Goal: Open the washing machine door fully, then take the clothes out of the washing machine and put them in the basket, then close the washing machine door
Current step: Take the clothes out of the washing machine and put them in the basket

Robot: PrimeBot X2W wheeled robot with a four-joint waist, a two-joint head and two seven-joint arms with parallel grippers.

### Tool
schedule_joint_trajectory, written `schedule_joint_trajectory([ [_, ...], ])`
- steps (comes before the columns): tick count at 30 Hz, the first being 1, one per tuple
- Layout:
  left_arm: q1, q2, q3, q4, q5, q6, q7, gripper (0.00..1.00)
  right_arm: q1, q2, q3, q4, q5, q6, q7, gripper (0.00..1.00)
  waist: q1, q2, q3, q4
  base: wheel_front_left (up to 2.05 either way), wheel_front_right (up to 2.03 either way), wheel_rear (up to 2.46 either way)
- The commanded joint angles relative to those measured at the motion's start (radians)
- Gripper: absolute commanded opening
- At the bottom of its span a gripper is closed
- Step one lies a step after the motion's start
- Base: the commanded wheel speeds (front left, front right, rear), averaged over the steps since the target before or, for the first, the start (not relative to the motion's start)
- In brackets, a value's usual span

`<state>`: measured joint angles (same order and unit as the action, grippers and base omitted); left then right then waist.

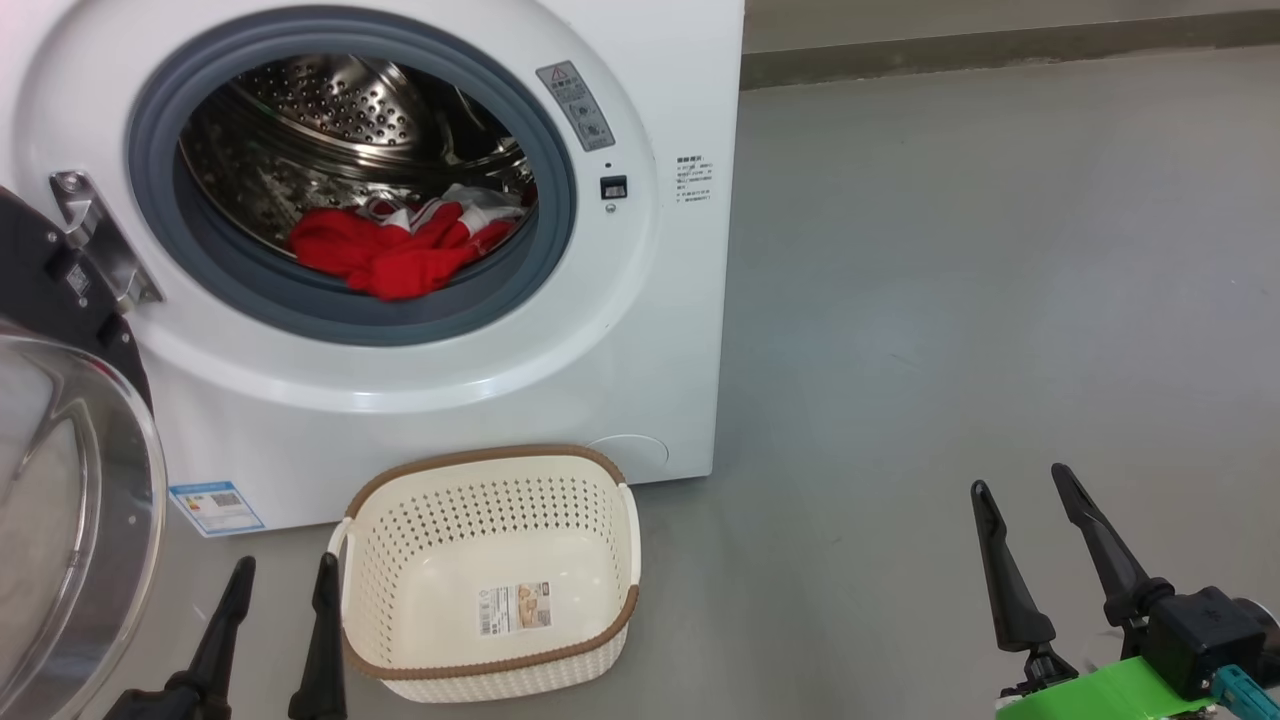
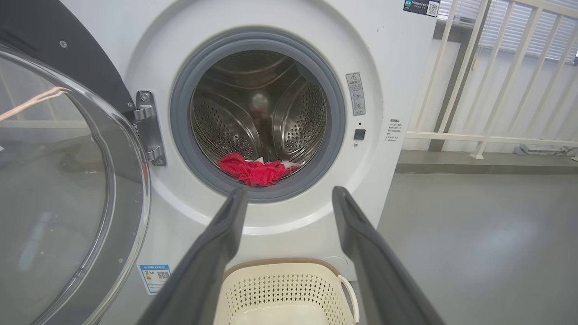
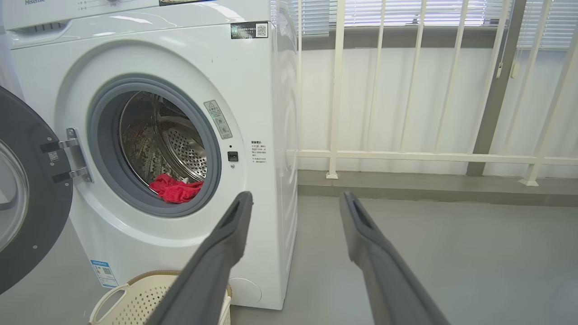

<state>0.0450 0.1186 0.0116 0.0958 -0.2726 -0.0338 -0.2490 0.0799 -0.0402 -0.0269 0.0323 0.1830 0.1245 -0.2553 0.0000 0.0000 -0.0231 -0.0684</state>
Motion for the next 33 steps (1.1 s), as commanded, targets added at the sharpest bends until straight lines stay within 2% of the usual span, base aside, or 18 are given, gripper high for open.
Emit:
schedule_joint_trajectory([
  [1,-0.025,0.021,0.037,-0.028,0.001,0.01,-0.002,1.0,-0.021,-0.01,0.023,-0.025,-0.004,0.006,-0.006,1.0,0.0,0.0,0.0,-0.001,0.93,-0.93,0.0],
  [12,-0.024,0.021,0.027,-0.043,-0.005,0.021,0.006,1.0,-0.027,-0.01,0.025,-0.022,-0.004,0.006,-0.006,1.0,0.0,0.0,0.003,0.002,1.03,-1.02,-0.01],
  [33,-0.017,0.015,0.02,-0.07,-0.015,0.039,-0.002,1.0,-0.031,-0.01,0.032,-0.02,-0.004,0.006,-0.006,1.0,0.0,0.0,0.009,0.007,0.04,-0.04,0.0],
])
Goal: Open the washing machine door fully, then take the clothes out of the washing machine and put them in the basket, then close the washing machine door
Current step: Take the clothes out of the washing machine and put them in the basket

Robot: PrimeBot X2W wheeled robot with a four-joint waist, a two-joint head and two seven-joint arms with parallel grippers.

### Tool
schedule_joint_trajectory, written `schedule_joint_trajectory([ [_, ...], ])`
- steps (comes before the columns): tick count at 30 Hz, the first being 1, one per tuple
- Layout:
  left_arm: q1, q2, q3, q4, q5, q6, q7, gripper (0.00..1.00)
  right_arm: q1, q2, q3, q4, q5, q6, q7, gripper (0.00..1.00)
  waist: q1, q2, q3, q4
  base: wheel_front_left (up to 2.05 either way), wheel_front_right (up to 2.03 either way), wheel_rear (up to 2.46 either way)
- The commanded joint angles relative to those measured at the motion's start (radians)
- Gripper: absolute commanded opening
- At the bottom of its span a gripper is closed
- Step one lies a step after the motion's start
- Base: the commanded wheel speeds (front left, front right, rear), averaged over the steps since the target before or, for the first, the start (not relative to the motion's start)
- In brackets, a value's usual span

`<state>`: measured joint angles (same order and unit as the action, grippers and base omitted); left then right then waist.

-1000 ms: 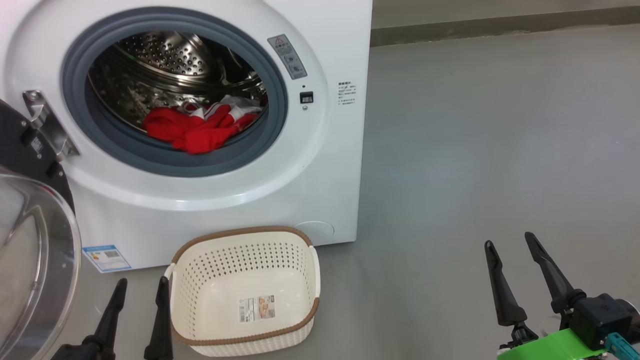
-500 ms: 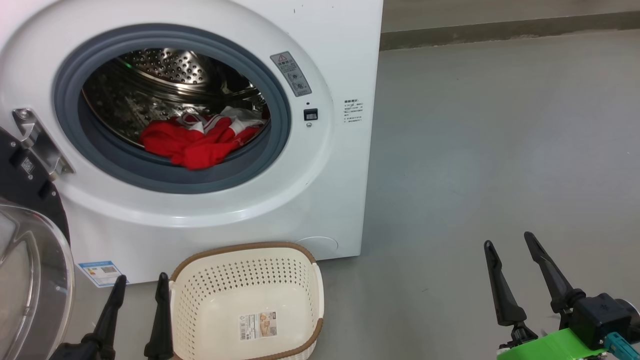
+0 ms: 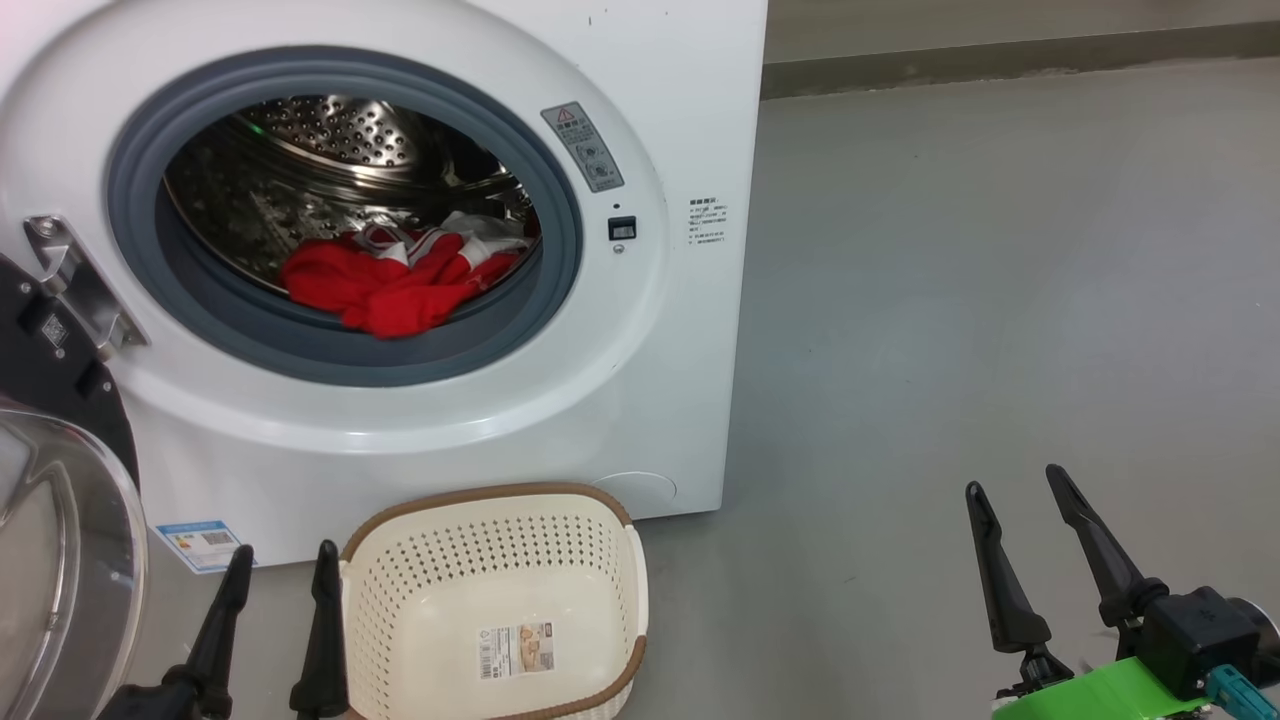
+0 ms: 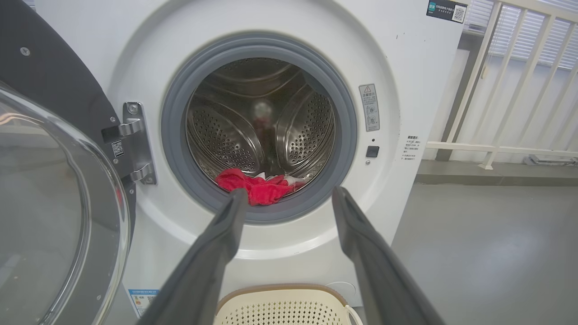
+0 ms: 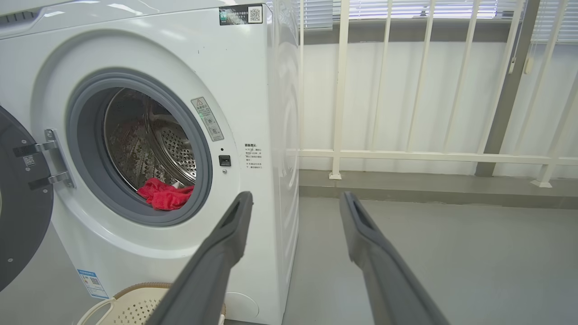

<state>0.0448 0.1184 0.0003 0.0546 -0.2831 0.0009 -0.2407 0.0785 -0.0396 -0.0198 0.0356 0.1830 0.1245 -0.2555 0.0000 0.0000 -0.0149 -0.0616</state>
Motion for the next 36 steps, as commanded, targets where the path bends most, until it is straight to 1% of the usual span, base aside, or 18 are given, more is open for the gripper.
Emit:
schedule_joint_trajectory([
  [1,-0.017,0.015,0.031,-0.03,-0.006,0.005,-0.01,1.0,-0.029,-0.011,0.026,-0.024,-0.004,0.006,-0.006,1.0,0.0,0.0,0.002,0.0,0.0,0.0,0.0],
  [13,-0.024,0.019,0.017,-0.047,-0.006,0.012,-0.006,1.0,-0.028,-0.011,0.031,-0.033,-0.007,0.006,-0.006,1.0,0.0,0.0,0.042,0.006,0.0,0.0,0.0],
  [23,-0.078,0.013,0.004,-0.059,-0.008,0.018,-0.009,1.0,-0.054,-0.011,0.04,-0.044,-0.021,0.006,-0.006,1.0,0.0,0.0,0.13,0.029,0.0,0.0,0.0],
  [32,-0.144,0.003,-0.005,-0.052,-0.015,0.01,-0.015,1.0,-0.088,-0.011,0.044,-0.055,-0.03,0.006,-0.006,1.0,0.0,0.0,0.212,0.041,0.0,0.0,0.0],
  [36,-0.193,0.005,-0.004,-0.051,0.005,0.019,-0.018,1.0,-0.103,-0.011,0.046,-0.058,-0.032,0.006,-0.006,1.0,0.0,0.0,0.257,0.046,0.0,0.0,0.0],
])
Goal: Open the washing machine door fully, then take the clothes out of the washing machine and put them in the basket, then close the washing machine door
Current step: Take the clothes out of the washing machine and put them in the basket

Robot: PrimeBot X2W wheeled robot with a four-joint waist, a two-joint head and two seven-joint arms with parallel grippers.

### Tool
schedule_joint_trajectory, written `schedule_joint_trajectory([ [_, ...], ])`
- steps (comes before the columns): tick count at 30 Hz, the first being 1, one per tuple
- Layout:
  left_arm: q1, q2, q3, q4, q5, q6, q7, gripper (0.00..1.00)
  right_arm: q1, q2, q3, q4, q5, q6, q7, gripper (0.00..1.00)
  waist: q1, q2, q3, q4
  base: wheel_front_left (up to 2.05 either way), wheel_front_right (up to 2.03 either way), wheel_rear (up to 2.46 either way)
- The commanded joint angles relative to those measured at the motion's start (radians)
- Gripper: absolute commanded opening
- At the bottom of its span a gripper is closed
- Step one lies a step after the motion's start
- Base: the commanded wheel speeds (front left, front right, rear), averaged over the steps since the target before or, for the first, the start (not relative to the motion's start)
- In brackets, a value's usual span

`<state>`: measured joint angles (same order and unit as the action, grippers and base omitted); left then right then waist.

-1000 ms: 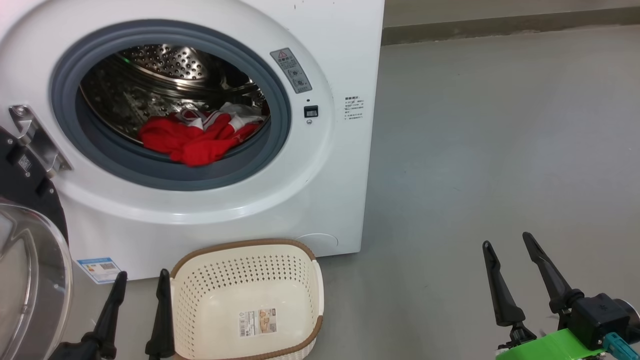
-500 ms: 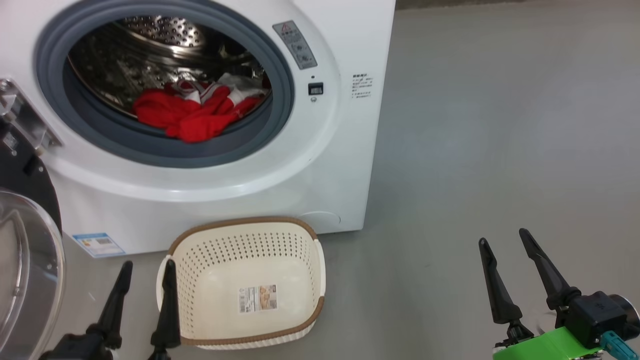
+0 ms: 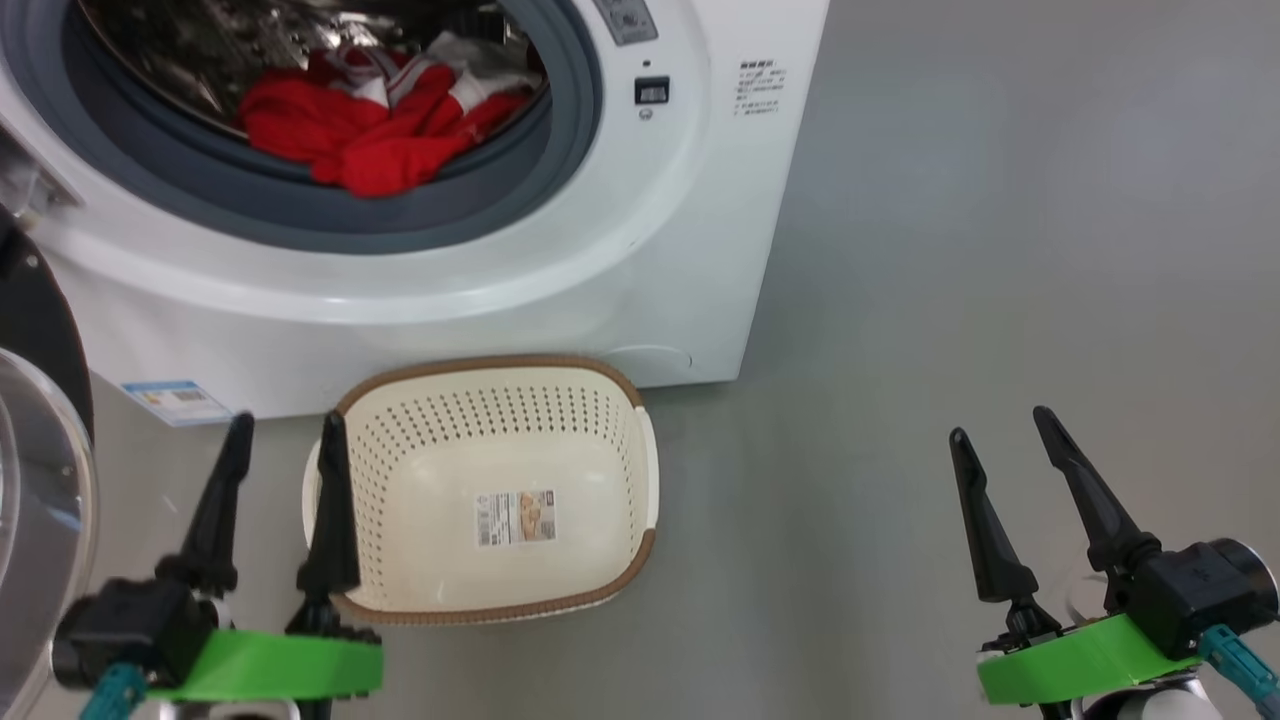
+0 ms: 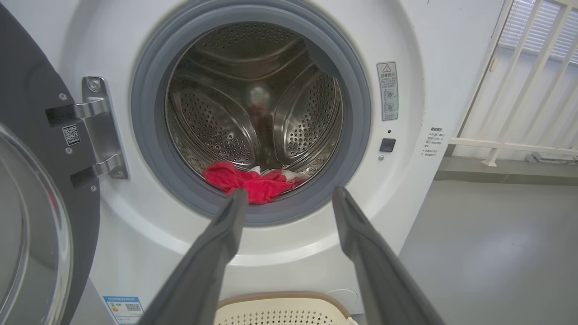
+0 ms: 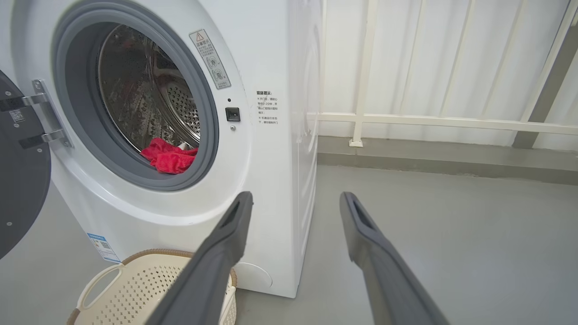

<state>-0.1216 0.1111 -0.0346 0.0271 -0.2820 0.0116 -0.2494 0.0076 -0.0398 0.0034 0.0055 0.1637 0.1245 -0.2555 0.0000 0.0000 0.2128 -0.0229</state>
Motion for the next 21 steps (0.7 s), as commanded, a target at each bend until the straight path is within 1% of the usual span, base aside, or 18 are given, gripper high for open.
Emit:
schedule_joint_trajectory([
  [1,-0.042,0.012,0.031,-0.025,0.006,0.008,-0.01,1.0,-0.037,-0.01,0.023,-0.029,-0.014,0.006,-0.006,1.0,0.0,0.0,0.042,0.01,0.0,0.0,0.0],
  [5,-0.112,0.01,0.029,-0.021,-0.003,-0.008,-0.011,1.0,-0.055,-0.01,0.026,-0.036,-0.017,0.006,-0.006,1.0,0.0,0.0,0.094,0.018,0.0,0.0,0.0],
  [7,-0.15,0.021,0.024,-0.008,0.004,-0.015,-0.011,1.0,-0.067,-0.01,0.029,-0.036,-0.017,0.006,-0.006,1.0,0.0,0.0,0.119,0.021,0.0,0.0,0.0],
  [12,-0.256,0.041,0.028,0.039,0.002,-0.019,-0.002,1.0,-0.098,-0.01,0.039,-0.037,-0.013,0.006,-0.006,1.0,0.0,0.0,0.172,0.021,0.0,0.0,0.0],
  [17,-0.359,0.052,0.035,0.09,-0.036,-0.048,0.011,1.0,-0.119,-0.01,0.044,-0.037,-0.009,0.006,-0.006,1.0,0.0,0.0,0.208,0.009,0.0,0.0,0.0],
  [21,-0.432,0.068,0.044,0.13,-0.052,-0.057,0.016,1.0,-0.134,-0.01,0.042,-0.037,-0.005,0.006,-0.006,1.0,0.0,0.0,0.236,-0.005,0.0,0.0,0.0],
])
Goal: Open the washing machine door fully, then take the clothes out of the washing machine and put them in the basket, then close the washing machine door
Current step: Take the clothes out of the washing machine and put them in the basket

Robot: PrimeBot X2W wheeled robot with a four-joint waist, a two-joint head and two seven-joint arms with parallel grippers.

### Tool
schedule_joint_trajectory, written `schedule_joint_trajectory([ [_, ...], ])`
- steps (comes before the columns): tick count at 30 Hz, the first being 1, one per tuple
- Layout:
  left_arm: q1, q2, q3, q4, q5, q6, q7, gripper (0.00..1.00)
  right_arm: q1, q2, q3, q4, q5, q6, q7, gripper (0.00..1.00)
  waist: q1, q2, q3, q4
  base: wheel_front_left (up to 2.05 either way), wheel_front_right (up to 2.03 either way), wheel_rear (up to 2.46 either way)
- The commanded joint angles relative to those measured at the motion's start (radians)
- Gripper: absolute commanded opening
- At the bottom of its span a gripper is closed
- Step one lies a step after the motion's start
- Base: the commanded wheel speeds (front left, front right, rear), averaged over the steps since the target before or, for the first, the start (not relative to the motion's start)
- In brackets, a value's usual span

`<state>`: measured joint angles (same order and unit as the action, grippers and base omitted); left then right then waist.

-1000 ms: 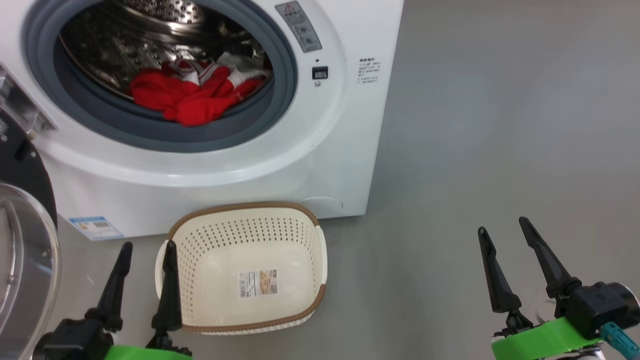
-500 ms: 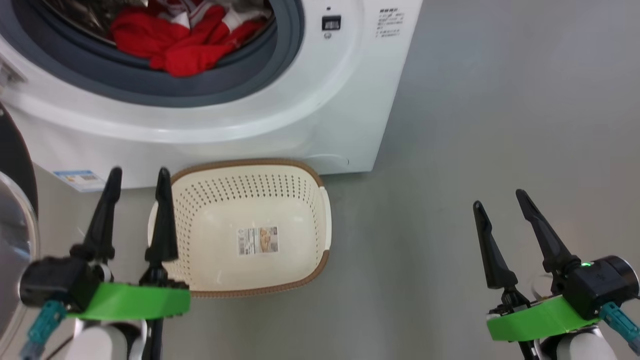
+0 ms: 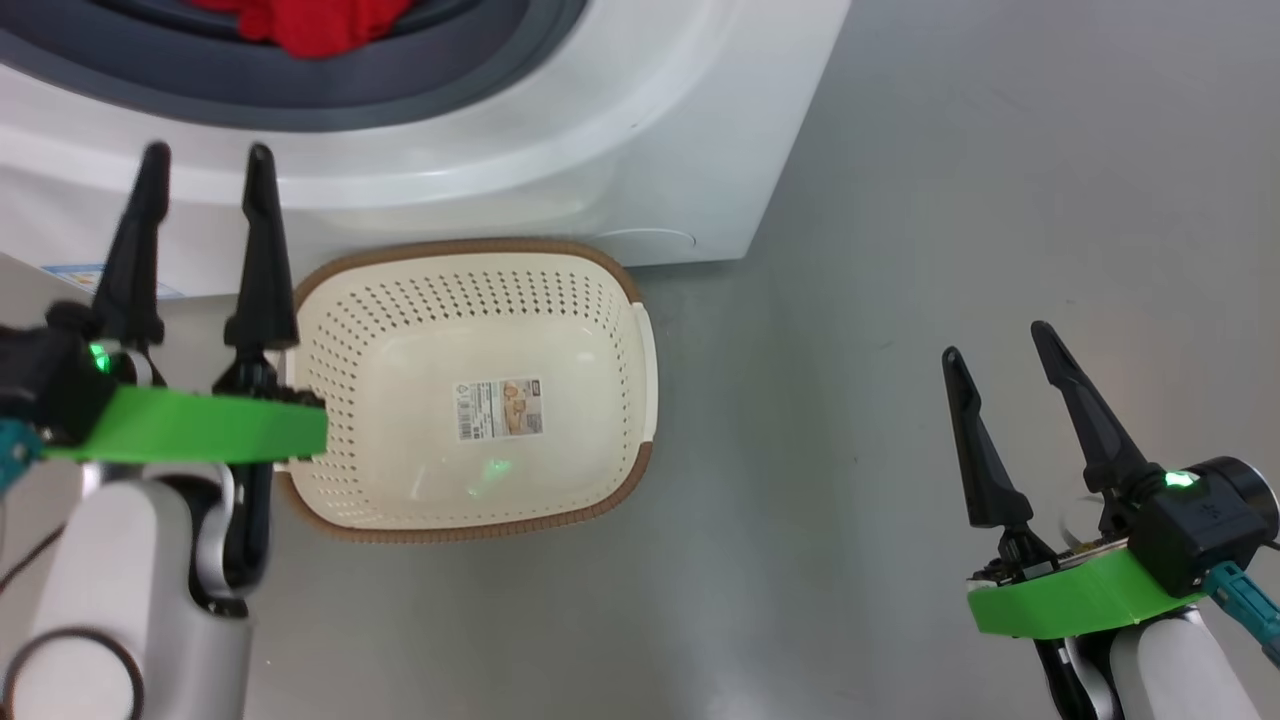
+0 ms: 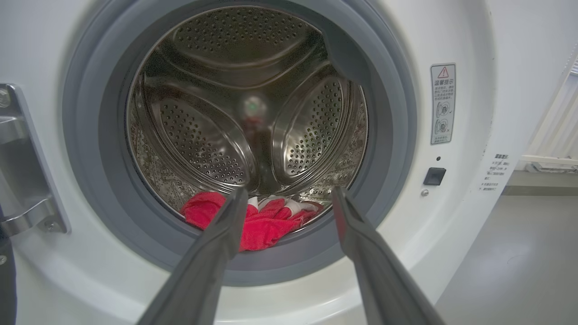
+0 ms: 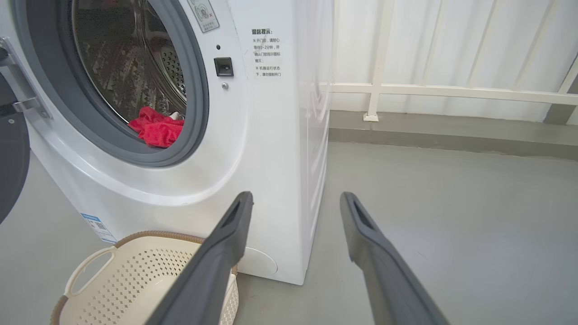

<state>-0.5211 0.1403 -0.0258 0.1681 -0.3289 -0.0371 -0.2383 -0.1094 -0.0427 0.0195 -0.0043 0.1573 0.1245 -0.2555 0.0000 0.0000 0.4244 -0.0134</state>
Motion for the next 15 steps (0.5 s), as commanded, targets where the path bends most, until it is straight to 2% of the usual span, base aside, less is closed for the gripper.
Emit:
schedule_joint_trajectory([
  [1,-0.05,0.043,0.036,0.002,-0.007,-0.01,0.008,1.0,-0.021,-0.008,0.026,-0.028,0.003,0.006,-0.006,1.0,0.0,0.0,0.032,-0.017,0.0,0.0,0.0],
  [15,-0.328,0.06,0.013,0.206,0.005,-0.01,0.005,1.0,-0.064,-0.008,0.028,-0.04,0.0,0.006,-0.006,1.0,0.0,0.0,0.142,-0.03,0.0,0.0,0.0],
])
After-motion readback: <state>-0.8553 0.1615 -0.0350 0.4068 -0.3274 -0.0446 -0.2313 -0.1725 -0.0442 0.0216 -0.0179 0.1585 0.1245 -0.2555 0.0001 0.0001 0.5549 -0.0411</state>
